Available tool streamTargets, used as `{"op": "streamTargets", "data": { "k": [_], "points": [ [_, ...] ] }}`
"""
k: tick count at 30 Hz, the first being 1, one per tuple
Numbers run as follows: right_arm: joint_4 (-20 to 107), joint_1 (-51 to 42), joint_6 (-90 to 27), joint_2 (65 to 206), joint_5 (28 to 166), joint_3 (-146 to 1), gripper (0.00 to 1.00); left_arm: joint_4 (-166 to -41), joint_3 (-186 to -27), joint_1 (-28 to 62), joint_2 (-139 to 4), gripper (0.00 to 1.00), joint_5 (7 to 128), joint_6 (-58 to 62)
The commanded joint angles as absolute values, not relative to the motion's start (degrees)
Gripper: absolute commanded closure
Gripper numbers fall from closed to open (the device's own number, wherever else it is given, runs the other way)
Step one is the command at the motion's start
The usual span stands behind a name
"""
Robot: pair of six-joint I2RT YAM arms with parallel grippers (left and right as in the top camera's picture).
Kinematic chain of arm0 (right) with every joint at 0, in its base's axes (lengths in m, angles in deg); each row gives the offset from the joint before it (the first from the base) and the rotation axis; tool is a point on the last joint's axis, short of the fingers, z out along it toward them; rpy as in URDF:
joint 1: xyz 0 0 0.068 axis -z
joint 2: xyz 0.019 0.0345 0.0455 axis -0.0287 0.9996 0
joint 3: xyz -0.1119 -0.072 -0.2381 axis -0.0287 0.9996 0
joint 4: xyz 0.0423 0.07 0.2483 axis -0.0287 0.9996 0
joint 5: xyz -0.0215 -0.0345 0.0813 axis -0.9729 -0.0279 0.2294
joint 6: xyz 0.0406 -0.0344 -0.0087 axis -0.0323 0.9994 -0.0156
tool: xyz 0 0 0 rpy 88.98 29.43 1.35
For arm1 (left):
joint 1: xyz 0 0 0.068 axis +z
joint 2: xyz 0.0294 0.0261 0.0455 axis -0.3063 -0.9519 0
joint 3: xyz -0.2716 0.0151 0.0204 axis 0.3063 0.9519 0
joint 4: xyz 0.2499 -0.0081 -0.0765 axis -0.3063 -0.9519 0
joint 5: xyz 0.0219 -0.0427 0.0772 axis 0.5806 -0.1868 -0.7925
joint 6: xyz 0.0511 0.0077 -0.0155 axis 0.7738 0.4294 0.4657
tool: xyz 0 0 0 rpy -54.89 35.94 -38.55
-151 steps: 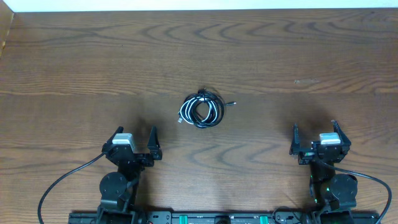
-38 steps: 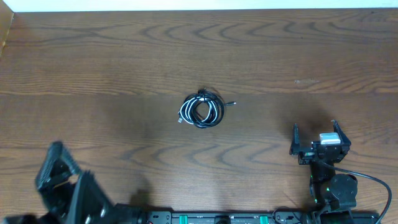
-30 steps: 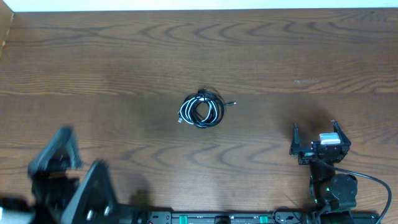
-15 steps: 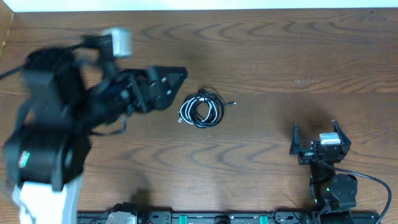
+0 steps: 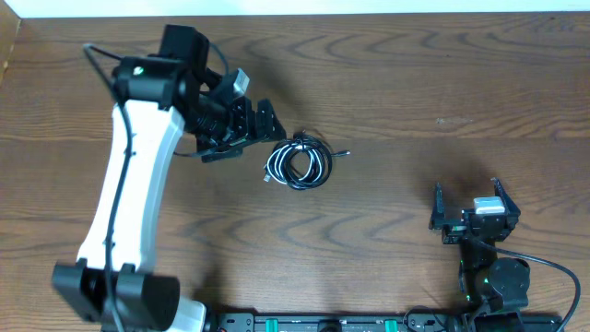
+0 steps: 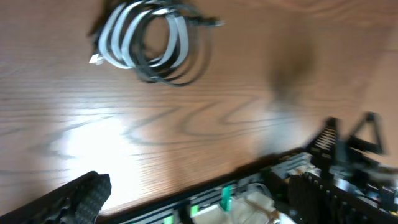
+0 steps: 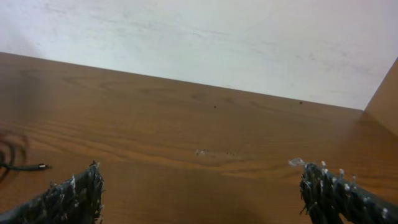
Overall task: Untangle cables
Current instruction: 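Raise the left arm and swing the left gripper toward the cable coil, then lower the open left gripper beside the left side of the cable coil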
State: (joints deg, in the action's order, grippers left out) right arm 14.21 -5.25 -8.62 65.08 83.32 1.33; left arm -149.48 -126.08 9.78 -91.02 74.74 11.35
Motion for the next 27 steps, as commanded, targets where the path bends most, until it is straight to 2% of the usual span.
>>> {"op": "streamTargets", "data": {
  "k": [1,2,3,4,11,20,27],
  "points": [
    [14.4,-5.6,-9.4,64.8,83.5,1.4,0.01,-150.0,-123.3,9.7,-95.1,0.17,70.4,13.0],
    [14.4,-5.6,-9.4,64.8,83.5,1.4,0.01,-150.0,-122.7,9.7,-96.0,0.40,70.3,13.1],
    [14.4,-5.6,-9.4,64.8,83.5,1.4,0.01,-149.9,-121.9,9.7,-97.0,0.72,70.3,13.2],
    [14.4,-5.6,-9.4,64.8,83.5,1.4,0.01,-149.9,-121.3,9.7,-97.9,0.92,70.1,13.3],
    [14.4,-5.6,-9.4,64.8,83.5,1.4,0.01,-146.6,-117.0,9.6,-102.3,0.92,64.3,13.4],
    [14.4,-5.6,-9.4,64.8,83.5,1.4,0.01,-132.9,-112.4,9.6,-103.0,0.92,59.1,13.4],
    [14.4,-5.6,-9.4,64.8,83.5,1.4,0.01,-126.8,-108.3,9.6,-103.0,0.92,59.0,13.4]
  ]
}}
